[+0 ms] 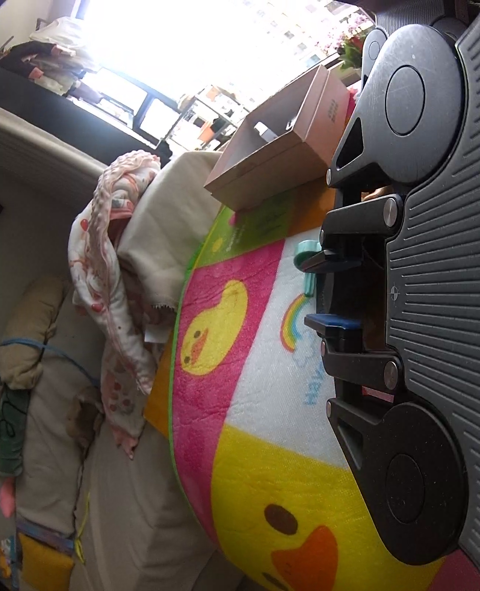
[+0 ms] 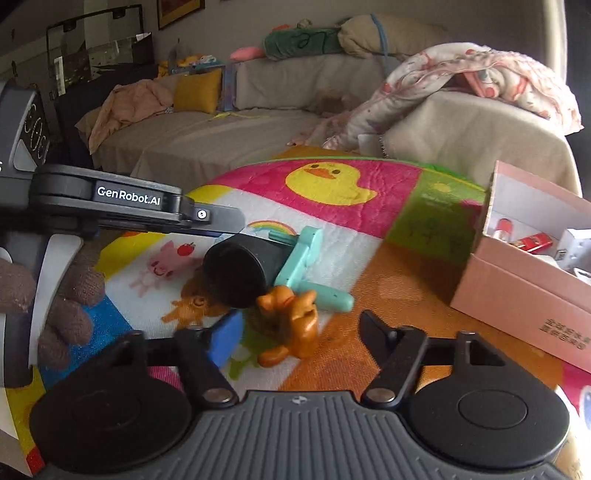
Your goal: Organize rigid objects
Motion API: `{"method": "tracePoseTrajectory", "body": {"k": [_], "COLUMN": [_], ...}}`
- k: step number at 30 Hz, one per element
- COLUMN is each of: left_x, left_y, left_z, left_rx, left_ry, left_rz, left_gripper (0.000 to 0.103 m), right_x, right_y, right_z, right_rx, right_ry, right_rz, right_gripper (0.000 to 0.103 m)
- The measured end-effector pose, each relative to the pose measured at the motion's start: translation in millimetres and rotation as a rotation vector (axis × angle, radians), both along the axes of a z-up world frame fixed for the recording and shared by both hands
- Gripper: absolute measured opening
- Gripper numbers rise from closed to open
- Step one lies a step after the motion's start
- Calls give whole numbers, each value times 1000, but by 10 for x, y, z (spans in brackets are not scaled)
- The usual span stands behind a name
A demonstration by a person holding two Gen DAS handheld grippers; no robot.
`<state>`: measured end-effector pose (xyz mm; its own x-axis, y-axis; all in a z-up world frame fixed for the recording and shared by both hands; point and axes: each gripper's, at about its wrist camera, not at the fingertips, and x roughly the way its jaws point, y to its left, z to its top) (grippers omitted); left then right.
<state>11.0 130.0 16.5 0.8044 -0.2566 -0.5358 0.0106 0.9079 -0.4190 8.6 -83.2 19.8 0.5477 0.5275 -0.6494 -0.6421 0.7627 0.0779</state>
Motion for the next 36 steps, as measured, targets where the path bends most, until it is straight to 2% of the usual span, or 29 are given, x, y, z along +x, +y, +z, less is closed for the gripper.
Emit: {"method": "tracePoseTrajectory", "body": {"k": [1, 4, 8, 10, 15, 17, 19, 20, 31, 36], "left_x": [28, 108, 227, 284, 388, 404, 396, 387, 176, 151], "left_y": [-18, -123, -406, -594, -981, -1089, -1190, -1239, -1567, -1627], "left_z": [-16, -65, -123, -129, -125, -107, -88, -84, -83, -79], "left_rx": [-7, -25, -24, 0, 77, 84, 102, 117, 225, 231], "left_ry": [7, 23, 37, 40, 50, 62, 71, 74, 98, 98], "left_rz": [-6, -41, -120, -158, -230, -268, -300, -312, -396, -407], "left_gripper": [27, 27, 28, 31, 31, 31, 31, 31, 31, 32], "right_x": [37, 1, -140, -186, -262, -286, -320, -324, -399, -522], "right_y": [38, -45, -412, -608, -1031, -1116, -1172, -1188, -1219, -1208], "right_z": [-10, 6, 31, 23, -18, -57, -87, -100, -147, -152], "right_rx": [-14, -22, -70, -97, -120, -111, -92, -83, -53, -61], "right_ry": [23, 20, -29, -48, -50, -29, -37, -34, -4, -10], "right_rz": [11, -1, -59, -105, -209, -230, -257, -262, -262, -242], "right_gripper": [32, 26, 24, 24, 25, 36, 61, 65, 86, 88]}}
